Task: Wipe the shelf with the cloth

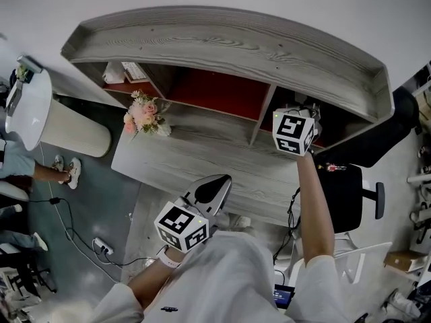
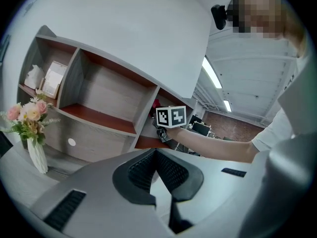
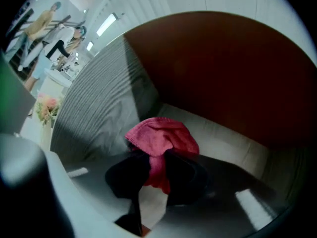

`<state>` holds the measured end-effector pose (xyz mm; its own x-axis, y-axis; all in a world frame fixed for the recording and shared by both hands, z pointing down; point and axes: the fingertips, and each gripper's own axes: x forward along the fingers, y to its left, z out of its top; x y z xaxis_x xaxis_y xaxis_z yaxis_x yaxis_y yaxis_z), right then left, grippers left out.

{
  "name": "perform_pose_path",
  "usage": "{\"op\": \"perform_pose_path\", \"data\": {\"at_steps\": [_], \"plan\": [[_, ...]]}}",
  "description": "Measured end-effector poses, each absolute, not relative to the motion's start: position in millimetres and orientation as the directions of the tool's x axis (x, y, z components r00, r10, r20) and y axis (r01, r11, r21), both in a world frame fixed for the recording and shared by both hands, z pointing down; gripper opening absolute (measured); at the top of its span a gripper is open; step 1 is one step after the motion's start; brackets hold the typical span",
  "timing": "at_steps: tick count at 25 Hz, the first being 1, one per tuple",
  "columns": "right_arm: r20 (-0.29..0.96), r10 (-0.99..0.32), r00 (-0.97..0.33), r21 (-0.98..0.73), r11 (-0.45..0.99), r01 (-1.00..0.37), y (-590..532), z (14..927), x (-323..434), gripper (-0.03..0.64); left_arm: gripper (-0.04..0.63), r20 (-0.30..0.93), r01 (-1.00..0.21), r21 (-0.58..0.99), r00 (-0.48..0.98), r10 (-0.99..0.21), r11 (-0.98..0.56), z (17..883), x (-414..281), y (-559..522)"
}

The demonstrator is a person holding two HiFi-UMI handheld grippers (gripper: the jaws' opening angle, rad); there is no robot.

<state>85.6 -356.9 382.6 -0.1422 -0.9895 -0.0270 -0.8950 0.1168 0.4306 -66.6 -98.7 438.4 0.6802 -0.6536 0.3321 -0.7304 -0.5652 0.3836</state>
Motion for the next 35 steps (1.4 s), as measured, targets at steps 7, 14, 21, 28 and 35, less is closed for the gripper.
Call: {"op": "perform_pose_path", "data": {"at_steps": [7, 14, 21, 28, 35], "plan": [[0.051, -0.971, -0.233, 0.473, 0.229, -0.851, -362, 401, 60, 0.097, 0.002, 0.332, -0.754, 0.382, 0.652, -0.682, -0.535, 438, -84, -98], [0.274, -0.934, -0.230, 0.452, 0.336, -0.826, -363, 464, 62, 0.097, 0.002, 0.333, -0.748, 0.382, 0.659, -0.675, -0.542, 437, -75, -91], [0.337, -0.932, -0.132, 0.361, 0.257, -0.897, -359, 480, 100, 0.095, 0.002, 0.340, -0.756, 0.380, 0.650, -0.680, -0.532, 439, -78, -90], [0.351, -0.935, 0.047, 0.266, 0.052, -0.962, -349, 479, 160, 0.097, 0.002, 0.336, -0.735, 0.387, 0.675, -0.657, -0.557, 440, -65, -86], [0.348, -0.925, 0.153, 0.159, -0.102, -0.982, -333, 477, 199, 0.097, 0.002, 0.323, -0.722, 0.383, 0.689, -0.649, -0.576, 435, -60, -87]]}}
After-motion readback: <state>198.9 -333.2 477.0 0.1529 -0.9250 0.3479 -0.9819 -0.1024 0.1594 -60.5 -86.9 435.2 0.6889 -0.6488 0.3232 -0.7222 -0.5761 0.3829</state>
